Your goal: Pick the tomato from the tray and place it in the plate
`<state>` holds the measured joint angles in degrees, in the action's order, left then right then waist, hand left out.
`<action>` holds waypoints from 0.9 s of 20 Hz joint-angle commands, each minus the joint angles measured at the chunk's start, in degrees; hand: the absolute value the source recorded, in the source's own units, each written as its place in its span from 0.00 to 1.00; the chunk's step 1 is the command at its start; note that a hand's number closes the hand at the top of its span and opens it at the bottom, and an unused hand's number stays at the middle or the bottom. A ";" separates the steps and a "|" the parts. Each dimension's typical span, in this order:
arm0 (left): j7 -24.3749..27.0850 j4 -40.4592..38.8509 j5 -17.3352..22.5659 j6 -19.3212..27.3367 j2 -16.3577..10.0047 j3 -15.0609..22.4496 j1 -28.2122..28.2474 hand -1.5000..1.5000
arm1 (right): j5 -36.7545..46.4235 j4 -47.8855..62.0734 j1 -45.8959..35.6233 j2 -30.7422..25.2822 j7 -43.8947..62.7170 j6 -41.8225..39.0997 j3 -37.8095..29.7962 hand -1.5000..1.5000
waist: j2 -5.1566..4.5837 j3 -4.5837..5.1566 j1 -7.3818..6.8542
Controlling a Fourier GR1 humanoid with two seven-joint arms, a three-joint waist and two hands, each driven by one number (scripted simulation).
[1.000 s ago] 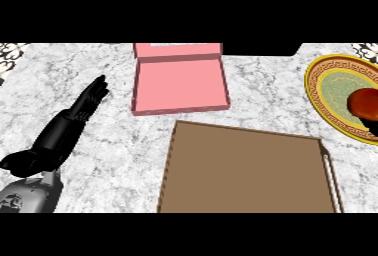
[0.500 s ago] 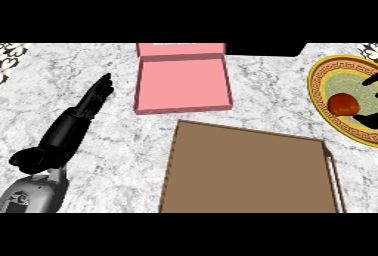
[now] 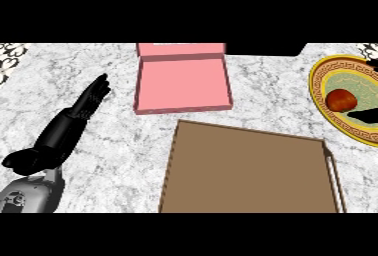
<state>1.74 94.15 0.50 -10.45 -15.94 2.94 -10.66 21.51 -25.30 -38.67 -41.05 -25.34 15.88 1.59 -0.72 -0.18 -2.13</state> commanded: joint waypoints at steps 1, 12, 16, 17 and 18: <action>-2.89 3.60 1.79 -1.17 -0.79 -1.13 0.67 0.50 | -2.60 4.09 -1.98 2.48 -8.27 1.53 -3.87 0.00 | 0.17 -0.01 0.03; -1.23 0.59 0.36 -0.49 -0.08 -1.81 0.96 0.50 | -20.24 6.79 -3.01 -3.51 -13.64 -31.81 -16.88 0.00 | 0.46 0.08 1.75; -2.95 3.59 -1.80 1.58 2.92 1.50 2.09 0.50 | -24.45 10.09 -0.72 -7.57 -14.92 -41.47 -20.86 0.00 | 0.44 0.00 1.57; -0.14 0.32 -0.17 -0.41 0.32 -2.15 1.54 0.50 | -25.29 8.98 -0.34 -8.85 -14.05 -43.90 -21.32 0.00 | 0.60 0.13 2.13; -1.32 2.30 -0.30 -0.73 0.05 -1.71 2.24 0.50 | -25.87 8.81 1.38 -10.05 -14.63 -46.45 -21.69 0.00 | 0.73 0.13 2.18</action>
<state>0.67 95.75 -0.09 -10.42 -15.29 1.90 -8.86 -0.88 -17.32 -39.67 -47.17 -39.33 -21.26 -17.31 -0.17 -0.09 -0.31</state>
